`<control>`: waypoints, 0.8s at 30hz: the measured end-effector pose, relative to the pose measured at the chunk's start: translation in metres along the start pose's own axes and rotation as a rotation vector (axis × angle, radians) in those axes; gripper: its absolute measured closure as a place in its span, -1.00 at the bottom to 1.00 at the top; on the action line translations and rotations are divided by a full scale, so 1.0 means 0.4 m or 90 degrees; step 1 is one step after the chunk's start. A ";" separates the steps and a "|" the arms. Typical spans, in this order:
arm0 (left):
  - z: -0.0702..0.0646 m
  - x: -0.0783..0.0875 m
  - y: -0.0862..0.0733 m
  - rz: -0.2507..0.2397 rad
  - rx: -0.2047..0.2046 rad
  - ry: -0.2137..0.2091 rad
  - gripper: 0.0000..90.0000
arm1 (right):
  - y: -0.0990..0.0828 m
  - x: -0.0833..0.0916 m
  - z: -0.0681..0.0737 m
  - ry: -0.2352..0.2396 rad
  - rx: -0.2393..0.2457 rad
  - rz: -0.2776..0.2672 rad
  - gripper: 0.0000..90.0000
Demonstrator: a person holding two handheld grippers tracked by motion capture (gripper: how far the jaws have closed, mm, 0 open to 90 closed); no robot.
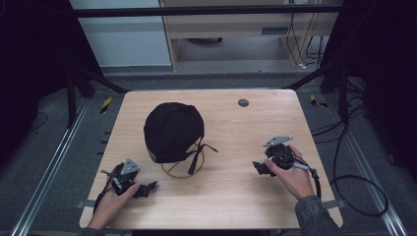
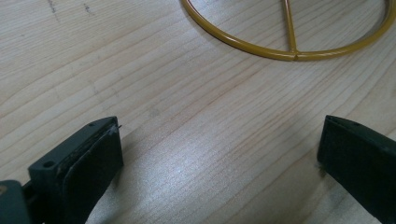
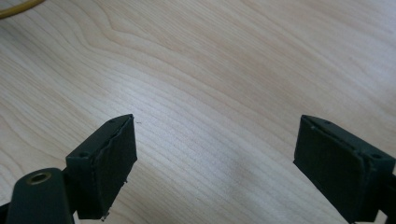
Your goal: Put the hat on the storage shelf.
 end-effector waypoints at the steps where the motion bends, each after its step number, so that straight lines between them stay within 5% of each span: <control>1: 0.000 0.000 0.000 0.000 0.000 0.000 -1.00 | -0.007 -0.005 0.000 0.004 -0.004 0.003 -0.71; 14: 0.000 0.000 0.000 0.000 0.000 0.000 -1.00 | -0.074 -0.062 -0.007 0.002 -0.046 0.013 -0.72; 21: 0.000 0.000 0.000 0.000 0.000 0.000 -1.00 | -0.084 -0.071 -0.006 0.000 -0.063 -0.017 -0.79; 24: 0.000 0.000 0.000 0.000 0.000 0.000 -1.00 | -0.095 -0.077 -0.004 -0.010 -0.073 -0.072 -0.85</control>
Point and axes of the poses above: each handheld gripper's, and its own axes: x roughly backward along the jaws, y roughly out of its top, z roughly to its left, the point moved 6 cm from there along -x, roughly forward along the jaws, and after that the axes turned 2 degrees about z, right-handed, at the moved point
